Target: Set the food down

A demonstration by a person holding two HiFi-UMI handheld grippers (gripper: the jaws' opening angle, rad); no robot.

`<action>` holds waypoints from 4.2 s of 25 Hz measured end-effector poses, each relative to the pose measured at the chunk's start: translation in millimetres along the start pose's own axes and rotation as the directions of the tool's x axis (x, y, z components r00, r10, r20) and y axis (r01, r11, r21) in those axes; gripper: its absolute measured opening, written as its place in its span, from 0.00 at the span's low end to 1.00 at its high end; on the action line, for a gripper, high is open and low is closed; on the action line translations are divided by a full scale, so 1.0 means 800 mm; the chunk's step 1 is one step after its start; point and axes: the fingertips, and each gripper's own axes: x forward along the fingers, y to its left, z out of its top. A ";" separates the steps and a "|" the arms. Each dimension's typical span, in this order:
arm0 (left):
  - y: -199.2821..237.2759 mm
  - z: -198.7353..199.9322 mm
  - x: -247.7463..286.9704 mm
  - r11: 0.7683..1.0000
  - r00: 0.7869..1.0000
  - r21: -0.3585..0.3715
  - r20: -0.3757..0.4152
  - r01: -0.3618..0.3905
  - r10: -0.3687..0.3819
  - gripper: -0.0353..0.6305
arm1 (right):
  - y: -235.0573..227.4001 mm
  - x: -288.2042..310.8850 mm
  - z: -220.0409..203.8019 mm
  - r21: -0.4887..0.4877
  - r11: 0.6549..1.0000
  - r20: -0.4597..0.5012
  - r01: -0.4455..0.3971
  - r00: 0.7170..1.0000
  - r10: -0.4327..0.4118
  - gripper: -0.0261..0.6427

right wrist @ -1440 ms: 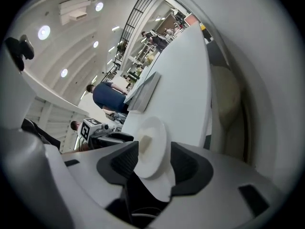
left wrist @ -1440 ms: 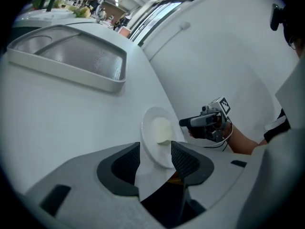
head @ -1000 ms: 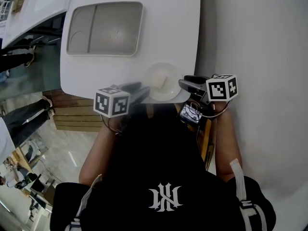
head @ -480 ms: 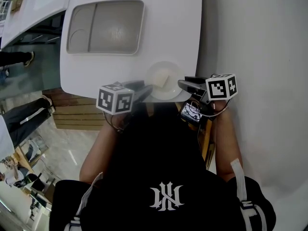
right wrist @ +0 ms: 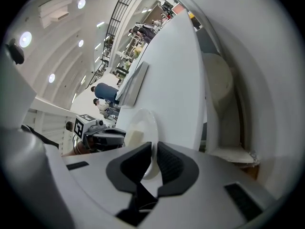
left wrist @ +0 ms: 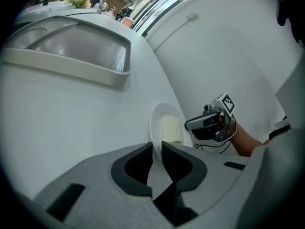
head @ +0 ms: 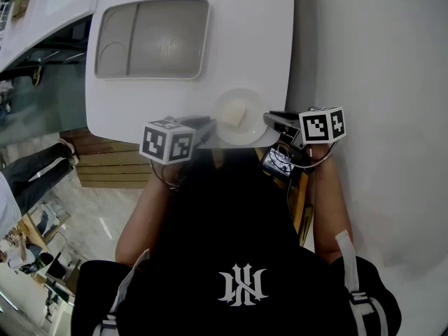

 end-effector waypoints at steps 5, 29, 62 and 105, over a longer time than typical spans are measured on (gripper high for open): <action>0.001 -0.005 0.002 1.000 1.000 -0.007 -0.014 0.018 -0.018 0.13 | 0.004 -0.003 0.003 0.055 0.998 0.028 -0.040 0.999 0.038 0.07; 0.025 0.102 -0.137 0.995 0.995 0.097 0.103 -0.026 0.016 0.12 | 0.136 0.013 0.132 -0.003 0.993 0.105 -0.122 0.987 0.122 0.07; 0.220 0.209 -0.187 0.956 0.979 0.209 0.056 -0.204 0.197 0.12 | 0.154 0.182 0.275 -0.013 0.999 0.181 0.038 0.983 -0.035 0.07; 0.224 0.221 -0.198 0.722 0.841 0.431 0.270 -0.541 0.469 0.12 | 0.149 0.166 0.306 -0.478 0.756 0.446 0.447 0.865 -0.229 0.16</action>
